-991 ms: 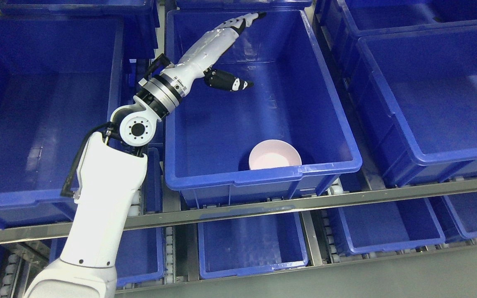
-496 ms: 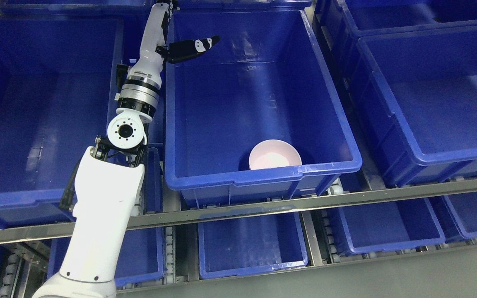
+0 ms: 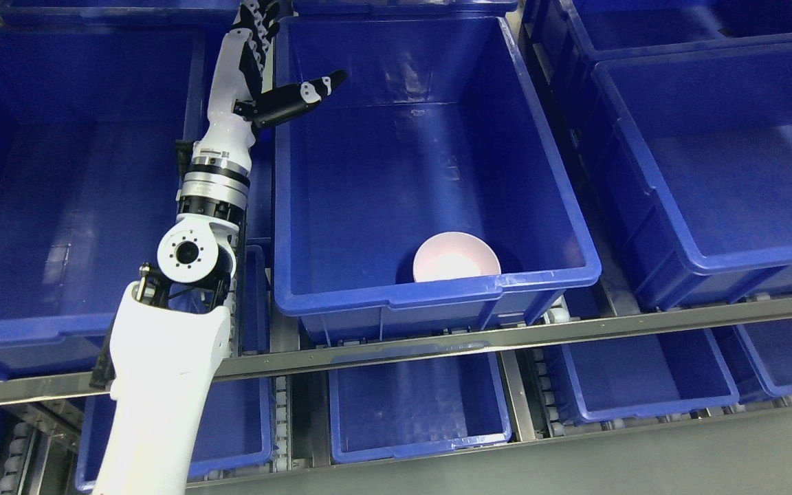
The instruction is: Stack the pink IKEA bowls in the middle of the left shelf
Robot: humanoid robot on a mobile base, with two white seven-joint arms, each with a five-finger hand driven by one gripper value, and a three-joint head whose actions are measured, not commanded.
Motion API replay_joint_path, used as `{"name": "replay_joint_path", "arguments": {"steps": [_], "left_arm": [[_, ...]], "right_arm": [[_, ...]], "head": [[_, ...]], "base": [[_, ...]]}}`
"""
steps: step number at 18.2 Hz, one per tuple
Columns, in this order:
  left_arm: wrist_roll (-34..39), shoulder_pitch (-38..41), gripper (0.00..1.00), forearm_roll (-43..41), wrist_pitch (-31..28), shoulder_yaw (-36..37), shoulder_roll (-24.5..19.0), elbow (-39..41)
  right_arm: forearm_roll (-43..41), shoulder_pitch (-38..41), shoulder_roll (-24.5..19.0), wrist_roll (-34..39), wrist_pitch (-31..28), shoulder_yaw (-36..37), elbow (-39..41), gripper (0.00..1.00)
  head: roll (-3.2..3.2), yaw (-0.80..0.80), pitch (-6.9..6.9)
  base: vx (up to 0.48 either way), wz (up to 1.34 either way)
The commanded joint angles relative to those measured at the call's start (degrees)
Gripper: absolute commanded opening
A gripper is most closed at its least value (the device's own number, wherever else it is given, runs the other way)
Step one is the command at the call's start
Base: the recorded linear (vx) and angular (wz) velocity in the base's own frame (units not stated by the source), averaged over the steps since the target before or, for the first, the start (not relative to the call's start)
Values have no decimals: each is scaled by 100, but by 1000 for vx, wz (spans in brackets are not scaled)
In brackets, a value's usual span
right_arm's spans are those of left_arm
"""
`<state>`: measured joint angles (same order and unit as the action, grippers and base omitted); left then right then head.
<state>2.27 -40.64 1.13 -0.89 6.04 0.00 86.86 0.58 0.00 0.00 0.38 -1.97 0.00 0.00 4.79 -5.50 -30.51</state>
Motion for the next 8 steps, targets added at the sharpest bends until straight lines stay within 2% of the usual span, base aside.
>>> {"name": "replay_joint_path", "arguments": {"steps": [1,8], "left_arm": [[1,320,100,115,28,-261,-100,726],[-7,320,100,115,28,-262,-100,735]], "right_arm": [[-58,167,100,-3,3,62,193,100],[-58,167,100,-3,3,62,193,100]], "head": [[0,0,0],[0,0,0]], "base": [[0,0],[0,0]]}}
